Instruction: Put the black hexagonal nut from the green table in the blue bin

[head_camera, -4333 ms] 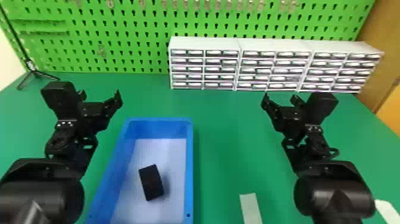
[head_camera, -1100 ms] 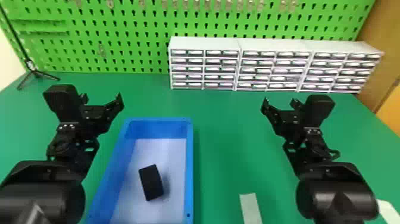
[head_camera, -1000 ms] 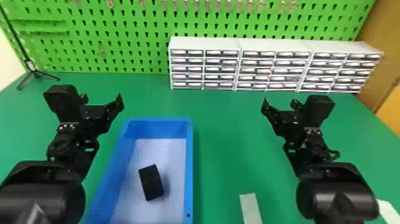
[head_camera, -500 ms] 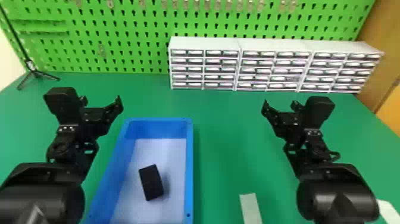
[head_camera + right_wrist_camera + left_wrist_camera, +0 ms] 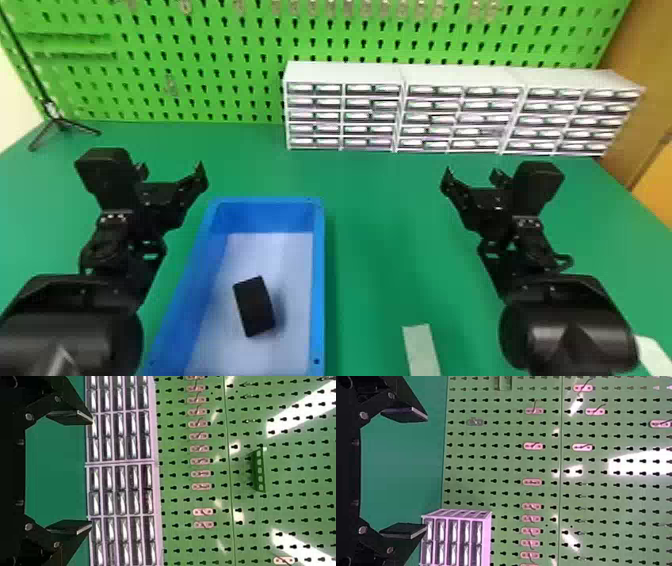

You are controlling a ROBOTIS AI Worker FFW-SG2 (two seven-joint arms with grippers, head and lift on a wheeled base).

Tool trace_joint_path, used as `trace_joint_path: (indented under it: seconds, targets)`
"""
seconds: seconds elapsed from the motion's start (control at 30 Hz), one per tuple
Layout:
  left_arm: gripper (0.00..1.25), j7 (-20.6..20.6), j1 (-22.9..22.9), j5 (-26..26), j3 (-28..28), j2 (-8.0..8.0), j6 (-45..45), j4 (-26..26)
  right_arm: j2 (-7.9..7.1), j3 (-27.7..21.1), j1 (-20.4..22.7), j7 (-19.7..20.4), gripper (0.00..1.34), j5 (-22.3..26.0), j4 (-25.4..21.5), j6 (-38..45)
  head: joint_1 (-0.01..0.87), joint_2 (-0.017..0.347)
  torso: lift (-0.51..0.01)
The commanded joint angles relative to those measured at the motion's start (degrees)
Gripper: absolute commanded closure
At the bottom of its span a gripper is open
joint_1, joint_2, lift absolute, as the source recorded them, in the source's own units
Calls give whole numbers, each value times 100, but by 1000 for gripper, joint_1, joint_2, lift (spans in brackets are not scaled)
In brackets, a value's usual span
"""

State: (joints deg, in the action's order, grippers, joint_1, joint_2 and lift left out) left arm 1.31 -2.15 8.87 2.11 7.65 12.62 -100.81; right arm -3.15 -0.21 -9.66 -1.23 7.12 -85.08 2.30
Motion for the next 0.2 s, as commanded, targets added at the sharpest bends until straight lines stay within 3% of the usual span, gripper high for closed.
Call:
trace_joint_path:
  seconds: [0.0,0.17]
  targets:
    - [291,0,4,0,9,0,4,0,7,-5,8,0,355,-17,0,16,686,28,-96]
    - [291,0,13,0,17,0,4,0,-2,-14,8,0,355,0,0,16,686,28,-96]
